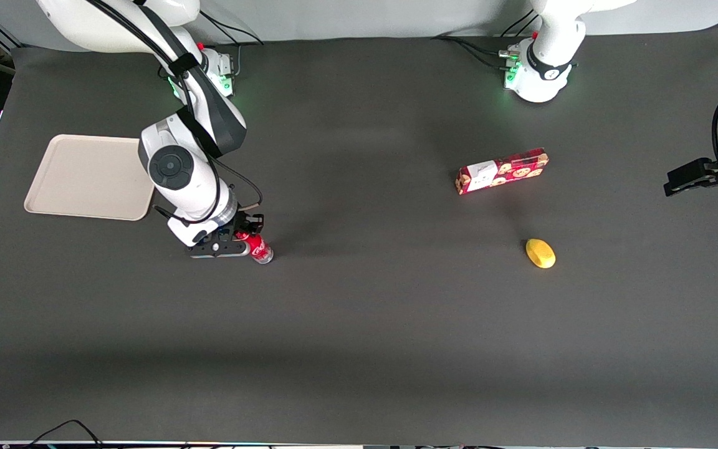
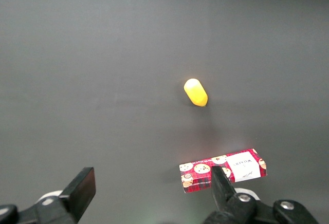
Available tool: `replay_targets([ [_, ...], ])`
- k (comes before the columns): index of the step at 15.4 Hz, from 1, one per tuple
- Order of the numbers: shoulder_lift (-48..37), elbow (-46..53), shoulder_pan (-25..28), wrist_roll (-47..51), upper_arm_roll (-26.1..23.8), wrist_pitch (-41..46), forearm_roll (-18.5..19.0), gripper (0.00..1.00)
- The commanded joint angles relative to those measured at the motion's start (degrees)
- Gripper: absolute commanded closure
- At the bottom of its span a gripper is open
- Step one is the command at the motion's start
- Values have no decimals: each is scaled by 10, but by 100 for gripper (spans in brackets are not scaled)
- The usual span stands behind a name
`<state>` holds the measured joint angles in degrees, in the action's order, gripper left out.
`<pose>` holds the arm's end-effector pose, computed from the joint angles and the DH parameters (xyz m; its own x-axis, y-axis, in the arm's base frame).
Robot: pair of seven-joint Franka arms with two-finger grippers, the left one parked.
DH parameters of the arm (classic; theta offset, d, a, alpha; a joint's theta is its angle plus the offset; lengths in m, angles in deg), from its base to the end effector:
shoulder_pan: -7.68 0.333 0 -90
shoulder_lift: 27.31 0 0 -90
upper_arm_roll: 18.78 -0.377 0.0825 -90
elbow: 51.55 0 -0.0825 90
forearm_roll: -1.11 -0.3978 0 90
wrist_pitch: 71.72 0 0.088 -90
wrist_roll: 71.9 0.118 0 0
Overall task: Place coke bottle on tray
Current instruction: 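Lower the right gripper over the bottle and close it around the bottle, then lift the bottle and carry it with the right gripper onto the tray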
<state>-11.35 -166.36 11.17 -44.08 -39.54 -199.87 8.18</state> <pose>0.5720 0.2404 0.3639 0.9997 0.0036 -0.0229 0.0038 -1.0000 0.0092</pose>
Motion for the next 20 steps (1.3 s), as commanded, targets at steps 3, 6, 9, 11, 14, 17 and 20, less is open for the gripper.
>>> replay_targets([
  [3, -66, 58, -11, 39, 0, 112, 6, 100],
  [6, -117, 57, -35, 26, 14, 175, 7, 100],
  [9, -150, 35, -56, -58, 55, 221, 11, 100],
  [11, -190, 3, -56, -138, 121, 221, 13, 100],
  [14, -243, -39, -56, -273, 229, 220, 15, 100],
  [17, -276, -61, -56, -389, 339, 213, 31, 100],
  [20, -300, -100, -59, -506, 458, 162, 44, 100],
])
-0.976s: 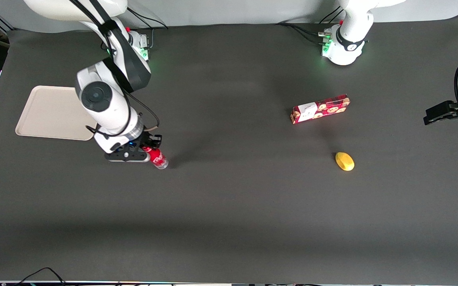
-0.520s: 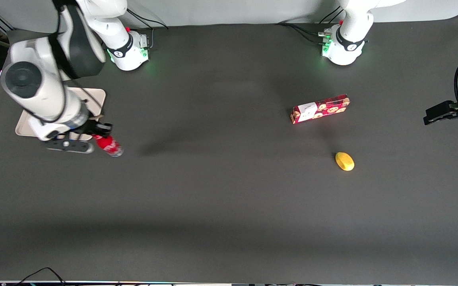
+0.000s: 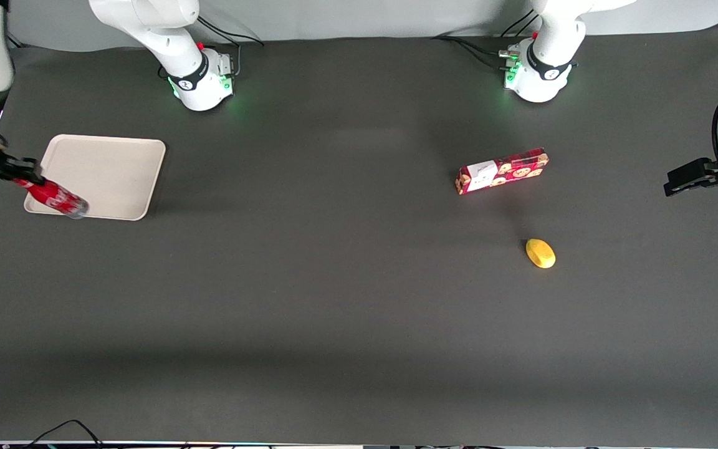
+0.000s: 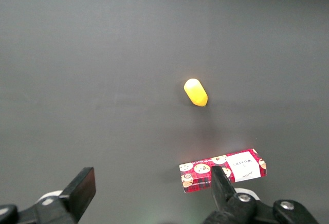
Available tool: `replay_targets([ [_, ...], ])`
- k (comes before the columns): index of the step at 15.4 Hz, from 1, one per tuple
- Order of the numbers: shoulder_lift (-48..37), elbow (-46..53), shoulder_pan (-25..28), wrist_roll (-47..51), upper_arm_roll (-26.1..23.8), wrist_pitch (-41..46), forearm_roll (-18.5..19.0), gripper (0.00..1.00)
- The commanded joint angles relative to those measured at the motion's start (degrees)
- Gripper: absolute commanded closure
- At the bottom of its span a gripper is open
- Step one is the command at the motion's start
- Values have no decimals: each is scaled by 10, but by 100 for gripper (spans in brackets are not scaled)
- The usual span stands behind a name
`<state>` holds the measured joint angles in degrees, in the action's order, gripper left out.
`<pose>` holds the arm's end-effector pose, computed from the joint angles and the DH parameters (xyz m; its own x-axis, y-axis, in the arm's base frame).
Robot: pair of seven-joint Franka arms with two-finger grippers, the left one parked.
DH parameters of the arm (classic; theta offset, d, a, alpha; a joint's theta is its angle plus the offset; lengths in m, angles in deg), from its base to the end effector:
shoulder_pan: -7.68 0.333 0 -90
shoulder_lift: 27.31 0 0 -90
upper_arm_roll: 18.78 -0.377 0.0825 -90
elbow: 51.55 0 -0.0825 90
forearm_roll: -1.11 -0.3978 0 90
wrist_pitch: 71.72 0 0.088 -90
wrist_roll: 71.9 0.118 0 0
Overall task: Place coke bottle on tray
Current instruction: 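Lift the bottle and carry it with the right gripper onto the tray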
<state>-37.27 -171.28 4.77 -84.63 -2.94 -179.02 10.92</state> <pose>0.4691 -0.1829 0.5370 0.9960 -0.0485 -0.0749 -0.0410 -0.9942 0.0992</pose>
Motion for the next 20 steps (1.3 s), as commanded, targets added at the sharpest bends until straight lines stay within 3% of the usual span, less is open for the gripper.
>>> replay_targets([
  [1, -42, -59, 3, -160, 133, -70, 16, 100],
  [5, -37, -102, 0, -314, 268, -161, 16, 100],
  [8, -31, -137, 1, -367, 326, -200, 16, 100],
  [12, -4, -166, 2, -436, 368, -262, 17, 100],
  [20, 39, -190, 0, -473, 390, -319, 16, 100],
])
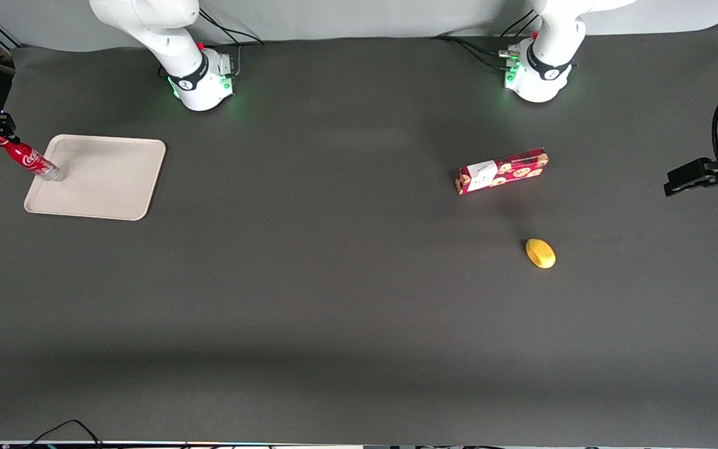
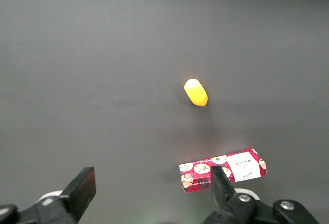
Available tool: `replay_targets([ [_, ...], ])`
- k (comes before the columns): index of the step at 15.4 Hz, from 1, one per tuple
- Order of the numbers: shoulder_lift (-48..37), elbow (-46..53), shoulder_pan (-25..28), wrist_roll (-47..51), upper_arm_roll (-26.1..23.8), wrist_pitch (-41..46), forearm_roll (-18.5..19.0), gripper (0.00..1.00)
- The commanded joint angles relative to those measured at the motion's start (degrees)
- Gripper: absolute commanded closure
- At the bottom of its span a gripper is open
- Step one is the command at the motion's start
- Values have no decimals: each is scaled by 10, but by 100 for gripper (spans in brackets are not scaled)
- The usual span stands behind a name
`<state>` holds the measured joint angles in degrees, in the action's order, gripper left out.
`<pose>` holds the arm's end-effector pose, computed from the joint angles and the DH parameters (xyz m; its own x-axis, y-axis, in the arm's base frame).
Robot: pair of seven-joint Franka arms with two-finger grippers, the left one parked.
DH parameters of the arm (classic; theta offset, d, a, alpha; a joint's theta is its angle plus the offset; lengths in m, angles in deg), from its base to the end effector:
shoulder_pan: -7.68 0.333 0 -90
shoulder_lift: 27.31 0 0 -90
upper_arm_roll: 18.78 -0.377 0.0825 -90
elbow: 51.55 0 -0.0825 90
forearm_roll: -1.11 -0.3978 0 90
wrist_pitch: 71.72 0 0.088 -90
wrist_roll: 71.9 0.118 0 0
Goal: Place coke bottle on tray
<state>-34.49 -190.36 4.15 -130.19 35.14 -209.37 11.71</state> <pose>0.2589 -0.4162 0.3813 0.9889 0.1484 0.0042 0.1478 -0.9868 0.0659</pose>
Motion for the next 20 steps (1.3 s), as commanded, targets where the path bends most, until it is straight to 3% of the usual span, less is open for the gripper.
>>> replay_targets([
  [1, 17, 1, 5, -23, 9, -18, 8, 100],
  [10, 36, 0, 1, -28, 9, -28, 6, 100],
  [11, 37, 0, 1, -28, 9, -28, 6, 82],
  [13, 37, 0, 1, -28, 9, -28, 5, 55],
  [14, 37, 0, 1, -28, 9, -29, 3, 31],
  [16, 37, -1, 1, -28, 9, -32, 2, 5],
  [17, 37, -1, 2, -28, 9, -31, 2, 0],
  [20, 26, 1, 11, -14, 8, -24, 2, 0],
])
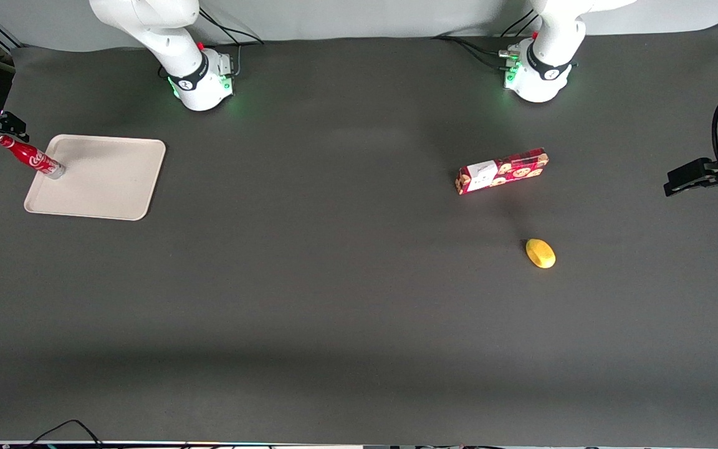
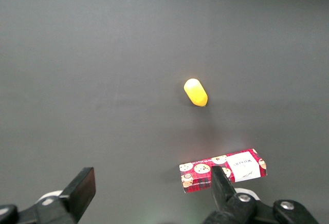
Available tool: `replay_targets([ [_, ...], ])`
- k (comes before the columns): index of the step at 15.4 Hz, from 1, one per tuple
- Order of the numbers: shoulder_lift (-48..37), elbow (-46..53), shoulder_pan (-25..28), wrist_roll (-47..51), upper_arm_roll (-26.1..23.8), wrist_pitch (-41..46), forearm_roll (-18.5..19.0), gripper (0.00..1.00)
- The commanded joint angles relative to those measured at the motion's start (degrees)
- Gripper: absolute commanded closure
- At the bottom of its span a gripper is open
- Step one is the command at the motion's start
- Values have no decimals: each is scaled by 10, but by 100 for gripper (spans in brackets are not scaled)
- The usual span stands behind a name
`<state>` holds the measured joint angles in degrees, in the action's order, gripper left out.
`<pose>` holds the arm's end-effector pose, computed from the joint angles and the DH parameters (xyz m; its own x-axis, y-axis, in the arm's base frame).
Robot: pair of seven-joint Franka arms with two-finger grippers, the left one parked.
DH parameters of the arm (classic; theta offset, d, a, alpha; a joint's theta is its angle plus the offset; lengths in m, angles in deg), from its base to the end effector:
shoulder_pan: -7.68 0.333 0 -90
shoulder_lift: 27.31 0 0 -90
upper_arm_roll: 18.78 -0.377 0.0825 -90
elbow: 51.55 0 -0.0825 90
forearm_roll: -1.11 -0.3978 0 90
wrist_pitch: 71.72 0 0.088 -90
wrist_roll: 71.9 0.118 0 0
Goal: Place coke bottle on tray
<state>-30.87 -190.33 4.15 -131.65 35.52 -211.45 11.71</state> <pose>0.2615 -0.4213 0.3666 0.9849 0.1684 -0.0404 0.1713 -0.9818 0.0825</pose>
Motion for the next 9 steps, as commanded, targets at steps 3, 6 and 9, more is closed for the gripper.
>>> replay_targets([
  [3, -52, 20, 45, 81, -1, 40, 2, 0],
  [6, -53, 97, 53, 205, -89, 135, 1, 0],
  [9, -44, 176, 47, 319, -206, 212, -11, 0],
])
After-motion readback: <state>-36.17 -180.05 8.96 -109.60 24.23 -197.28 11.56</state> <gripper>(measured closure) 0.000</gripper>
